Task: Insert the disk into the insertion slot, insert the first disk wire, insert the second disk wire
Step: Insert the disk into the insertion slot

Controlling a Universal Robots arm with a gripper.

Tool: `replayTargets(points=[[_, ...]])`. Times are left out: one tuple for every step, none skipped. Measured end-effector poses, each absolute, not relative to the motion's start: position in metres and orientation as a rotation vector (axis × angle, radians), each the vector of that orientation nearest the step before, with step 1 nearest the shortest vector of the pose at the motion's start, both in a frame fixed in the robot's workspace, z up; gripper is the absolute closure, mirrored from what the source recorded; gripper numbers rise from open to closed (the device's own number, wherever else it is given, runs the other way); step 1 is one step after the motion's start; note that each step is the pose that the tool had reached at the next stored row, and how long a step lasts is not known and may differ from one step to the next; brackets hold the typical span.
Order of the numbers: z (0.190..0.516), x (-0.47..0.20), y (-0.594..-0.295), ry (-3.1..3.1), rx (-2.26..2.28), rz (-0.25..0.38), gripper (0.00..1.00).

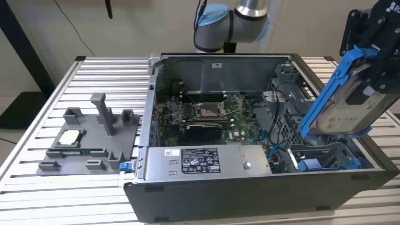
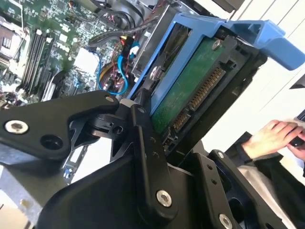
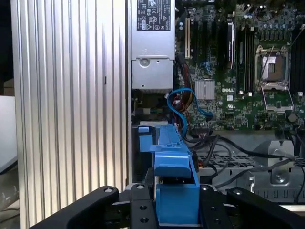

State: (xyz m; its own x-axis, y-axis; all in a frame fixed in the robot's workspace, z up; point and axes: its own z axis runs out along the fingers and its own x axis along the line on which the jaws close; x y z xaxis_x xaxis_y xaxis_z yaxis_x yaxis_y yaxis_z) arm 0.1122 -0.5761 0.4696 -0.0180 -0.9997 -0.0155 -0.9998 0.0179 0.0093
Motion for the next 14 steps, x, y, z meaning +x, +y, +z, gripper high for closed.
replayTargets(points=[[0.469,0.112,-0.576,2.235,-2.195,0.025,0.67],[0.467,0.112,-0.576,2.233,-2.193,0.022,0.67],[0.466,0.112,-0.576,2.231,-2.191,0.020,0.67],[0.464,0.112,-0.576,2.229,-2.190,0.018,0.67],[0.462,0.112,-0.576,2.228,-2.189,0.017,0.67],[0.461,0.112,-0.576,2.228,-2.189,0.016,0.67],[0.459,0.112,-0.576,2.228,-2.189,0.016,0.67],[0.457,0.112,-0.576,2.228,-2.188,0.016,0.67],[0.455,0.112,-0.576,2.228,-2.188,0.016,0.67],[0.453,0.112,-0.576,2.228,-2.188,0.016,0.67],[0.451,0.112,-0.576,2.228,-2.188,0.016,0.67],[0.450,0.112,-0.576,2.228,-2.188,0.016,0.67],[0.448,0.112,-0.576,2.228,-2.188,0.016,0.67],[0.446,0.112,-0.576,2.228,-2.188,0.016,0.67]])
